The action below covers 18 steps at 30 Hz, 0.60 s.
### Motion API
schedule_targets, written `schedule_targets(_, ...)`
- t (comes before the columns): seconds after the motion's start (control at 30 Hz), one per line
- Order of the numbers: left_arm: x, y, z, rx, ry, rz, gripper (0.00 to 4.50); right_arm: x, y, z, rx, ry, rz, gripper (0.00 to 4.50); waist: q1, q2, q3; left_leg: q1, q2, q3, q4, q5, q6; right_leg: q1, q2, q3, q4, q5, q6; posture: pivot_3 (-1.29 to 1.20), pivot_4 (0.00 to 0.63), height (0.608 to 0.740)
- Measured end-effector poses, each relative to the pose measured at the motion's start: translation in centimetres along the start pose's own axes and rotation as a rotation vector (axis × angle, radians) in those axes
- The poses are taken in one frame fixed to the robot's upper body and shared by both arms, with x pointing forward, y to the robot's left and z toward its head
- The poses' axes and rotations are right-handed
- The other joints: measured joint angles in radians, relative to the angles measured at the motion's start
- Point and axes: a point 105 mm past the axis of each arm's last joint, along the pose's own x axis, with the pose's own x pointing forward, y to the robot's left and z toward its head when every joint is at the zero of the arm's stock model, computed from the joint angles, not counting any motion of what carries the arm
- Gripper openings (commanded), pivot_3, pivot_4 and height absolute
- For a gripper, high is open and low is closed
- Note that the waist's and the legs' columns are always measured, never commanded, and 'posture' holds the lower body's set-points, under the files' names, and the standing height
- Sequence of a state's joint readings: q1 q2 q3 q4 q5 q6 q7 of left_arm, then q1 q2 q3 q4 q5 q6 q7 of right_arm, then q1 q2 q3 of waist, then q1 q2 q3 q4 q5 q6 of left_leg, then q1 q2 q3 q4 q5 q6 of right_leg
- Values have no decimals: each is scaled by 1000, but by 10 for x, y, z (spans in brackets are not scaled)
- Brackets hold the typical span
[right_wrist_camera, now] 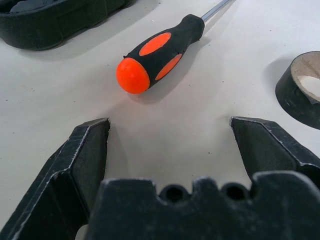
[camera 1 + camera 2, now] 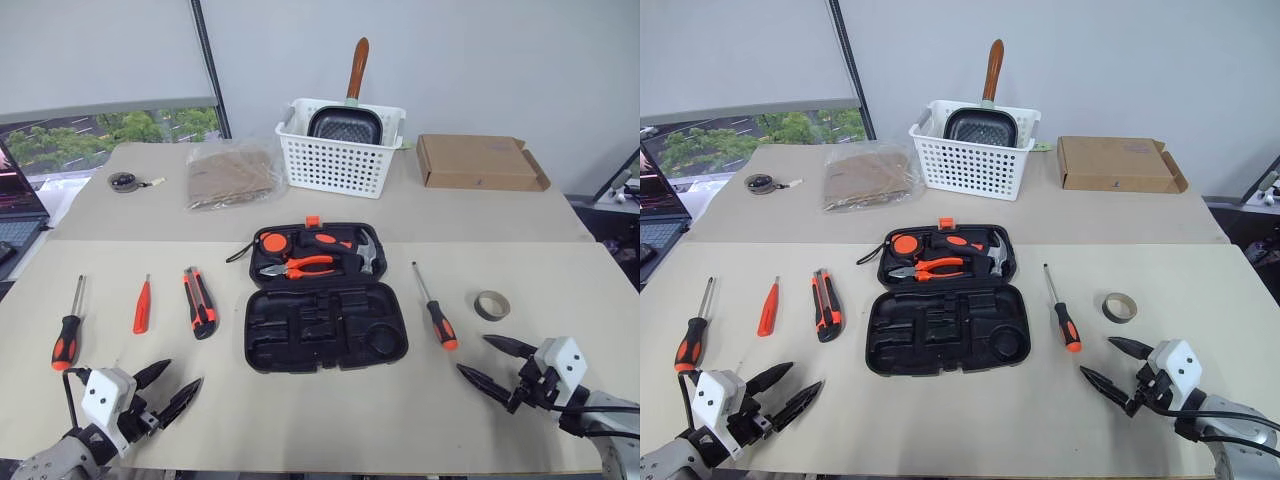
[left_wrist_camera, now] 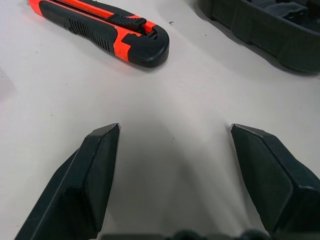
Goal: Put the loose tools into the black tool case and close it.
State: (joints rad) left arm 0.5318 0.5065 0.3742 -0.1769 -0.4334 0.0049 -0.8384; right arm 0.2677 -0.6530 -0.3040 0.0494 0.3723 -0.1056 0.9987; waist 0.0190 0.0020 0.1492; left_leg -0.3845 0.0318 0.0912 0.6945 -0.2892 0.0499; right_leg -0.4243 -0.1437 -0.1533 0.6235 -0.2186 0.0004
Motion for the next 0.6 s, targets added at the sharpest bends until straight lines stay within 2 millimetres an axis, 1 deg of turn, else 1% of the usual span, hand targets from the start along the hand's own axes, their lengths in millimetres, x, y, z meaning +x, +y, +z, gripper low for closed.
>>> schedule_targets(0.27,3,6,3,-24,-17,0,3782,0,0,1,-6,-13,-1,4417,3,0,0,0,0,0,0,0,0,-1,0,0,1,0,0,0,150,700)
schedule_targets(0.33,4,12,7,-39,-44,16,3782,1,1,4,10,-33,2,4417,3,0,0,0,0,1,0,0,0,0,0,0,2,0,0,0,150,700)
schedule_targets(0.37,3,17,13,-62,-74,29,3782,1,1,8,21,-50,3,4417,3,-1,0,-1,1,1,0,0,0,0,1,1,2,0,0,0,150,700)
schedule_targets(0.4,2,20,17,-82,-98,39,3782,1,0,12,26,-68,2,4417,3,-2,1,-2,1,0,0,0,0,0,1,1,2,0,0,0,150,700)
schedule_targets(0.47,0,29,30,-118,-157,59,3782,0,-2,28,39,-117,7,4417,4,-5,2,-2,1,1,1,1,0,0,1,1,2,0,0,0,150,700)
schedule_targets(0.53,-2,40,47,-117,-206,81,3782,3,-1,48,23,-154,45,4417,3,-5,3,-3,1,1,1,1,1,0,1,1,1,1,1,0,150,700)
schedule_targets(0.6,-5,58,70,-101,-272,131,3782,8,1,74,-25,-186,108,4417,3,-6,3,-2,1,1,1,1,0,0,1,1,1,1,1,0,150,700)
